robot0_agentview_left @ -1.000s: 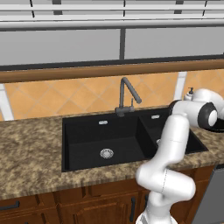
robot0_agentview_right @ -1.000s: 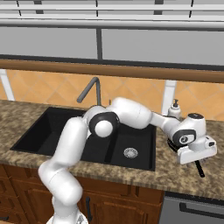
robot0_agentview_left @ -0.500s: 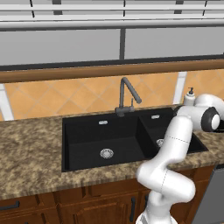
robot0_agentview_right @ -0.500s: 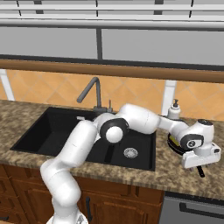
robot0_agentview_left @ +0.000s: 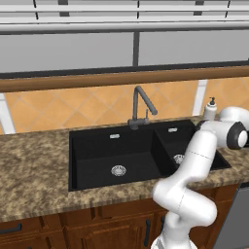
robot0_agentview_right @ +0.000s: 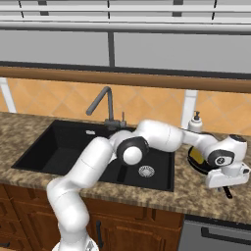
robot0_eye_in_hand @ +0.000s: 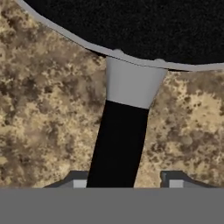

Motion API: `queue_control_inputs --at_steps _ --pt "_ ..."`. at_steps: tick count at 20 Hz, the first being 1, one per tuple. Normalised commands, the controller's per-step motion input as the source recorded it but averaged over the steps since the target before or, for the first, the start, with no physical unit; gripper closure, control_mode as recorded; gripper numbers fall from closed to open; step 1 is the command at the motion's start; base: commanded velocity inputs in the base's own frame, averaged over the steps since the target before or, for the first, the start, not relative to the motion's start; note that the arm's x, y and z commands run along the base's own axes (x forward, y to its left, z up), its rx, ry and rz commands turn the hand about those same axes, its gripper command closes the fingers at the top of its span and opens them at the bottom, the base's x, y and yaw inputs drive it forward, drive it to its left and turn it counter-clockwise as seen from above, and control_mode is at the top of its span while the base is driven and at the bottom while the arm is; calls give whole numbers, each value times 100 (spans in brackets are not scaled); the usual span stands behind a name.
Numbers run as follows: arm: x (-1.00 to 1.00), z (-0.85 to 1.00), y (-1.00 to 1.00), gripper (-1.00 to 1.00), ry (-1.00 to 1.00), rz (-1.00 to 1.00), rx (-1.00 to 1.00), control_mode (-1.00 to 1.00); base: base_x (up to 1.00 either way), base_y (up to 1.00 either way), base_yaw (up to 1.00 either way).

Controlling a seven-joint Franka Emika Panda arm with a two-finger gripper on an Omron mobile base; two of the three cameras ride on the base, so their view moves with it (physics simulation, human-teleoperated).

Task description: Pick the pan and sponge and place them into the sink. Then turn on the water.

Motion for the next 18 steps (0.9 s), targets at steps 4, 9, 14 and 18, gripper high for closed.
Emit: queue_control_inputs --at_steps 4,9,14,18 --pt "-54 -37 42 100 0 2 1 -100 0 0 0" --pt "-85 -12 58 100 -3 0 1 -100 0 0 0" --pt "-54 47 71 100 -10 0 -1 -100 0 0 0" --pt "-26 62 82 100 -17 0 -9 -100 0 0 0"
